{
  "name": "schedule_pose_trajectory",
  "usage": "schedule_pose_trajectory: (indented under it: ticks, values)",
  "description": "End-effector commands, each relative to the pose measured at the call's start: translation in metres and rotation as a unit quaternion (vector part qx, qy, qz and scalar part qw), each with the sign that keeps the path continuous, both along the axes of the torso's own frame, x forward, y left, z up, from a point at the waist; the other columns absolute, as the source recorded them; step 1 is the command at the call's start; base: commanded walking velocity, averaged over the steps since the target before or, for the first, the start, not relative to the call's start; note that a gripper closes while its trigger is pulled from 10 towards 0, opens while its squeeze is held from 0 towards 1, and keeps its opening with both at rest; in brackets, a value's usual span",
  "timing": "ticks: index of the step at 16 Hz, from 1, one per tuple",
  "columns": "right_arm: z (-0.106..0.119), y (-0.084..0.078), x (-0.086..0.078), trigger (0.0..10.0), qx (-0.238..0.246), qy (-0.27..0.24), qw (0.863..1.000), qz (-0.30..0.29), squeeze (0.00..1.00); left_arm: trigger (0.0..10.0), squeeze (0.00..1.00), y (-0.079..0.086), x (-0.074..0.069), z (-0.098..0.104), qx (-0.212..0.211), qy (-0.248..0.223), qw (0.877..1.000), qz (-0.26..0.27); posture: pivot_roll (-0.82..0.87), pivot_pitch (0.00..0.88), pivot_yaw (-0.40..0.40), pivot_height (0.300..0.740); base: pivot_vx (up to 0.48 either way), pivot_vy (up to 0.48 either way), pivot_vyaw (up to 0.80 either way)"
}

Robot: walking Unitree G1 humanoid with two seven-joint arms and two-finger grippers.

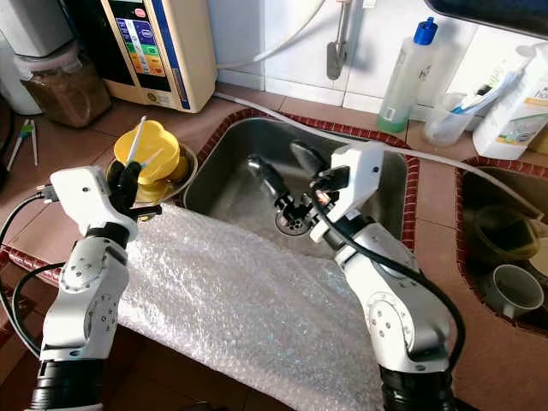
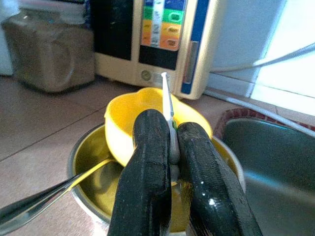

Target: Kitchen organization

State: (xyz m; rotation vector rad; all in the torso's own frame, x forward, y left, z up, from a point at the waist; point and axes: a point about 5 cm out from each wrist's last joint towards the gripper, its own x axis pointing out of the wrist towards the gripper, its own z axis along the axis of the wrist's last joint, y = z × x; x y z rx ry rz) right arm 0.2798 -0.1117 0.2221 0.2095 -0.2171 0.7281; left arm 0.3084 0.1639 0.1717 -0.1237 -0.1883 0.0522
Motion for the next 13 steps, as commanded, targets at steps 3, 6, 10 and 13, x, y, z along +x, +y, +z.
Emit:
schedule_pose_trajectory:
  ticks: [3,6,10,13]
  values:
    - [-0.027,0.006,-0.004,10.0,-0.079,0.055,0.995,0.034,0.0,0.0,0.0,0.005,0.003,0.018,0.018,-0.036,0.999,0.001,-0.07,0.112,0.024,0.74,0.0,0.0,0.0]
    - [-0.034,0.005,-0.007,10.0,-0.103,0.064,0.991,0.05,0.0,0.0,0.0,-0.002,0.003,0.019,0.007,-0.037,0.999,-0.025,-0.08,0.111,0.022,0.74,0.0,0.0,0.0]
    - [-0.04,-0.004,-0.004,10.0,-0.154,0.054,0.986,0.034,0.0,0.0,0.0,-0.025,-0.001,0.03,0.039,-0.059,0.983,-0.166,-0.09,0.105,0.019,0.74,0.0,0.0,0.0]
    - [-0.038,-0.023,0.013,10.0,-0.093,0.067,0.992,-0.059,0.0,0.0,0.0,-0.032,0.004,0.05,0.014,-0.077,0.967,-0.243,-0.08,0.1,0.02,0.74,0.0,0.0,0.0]
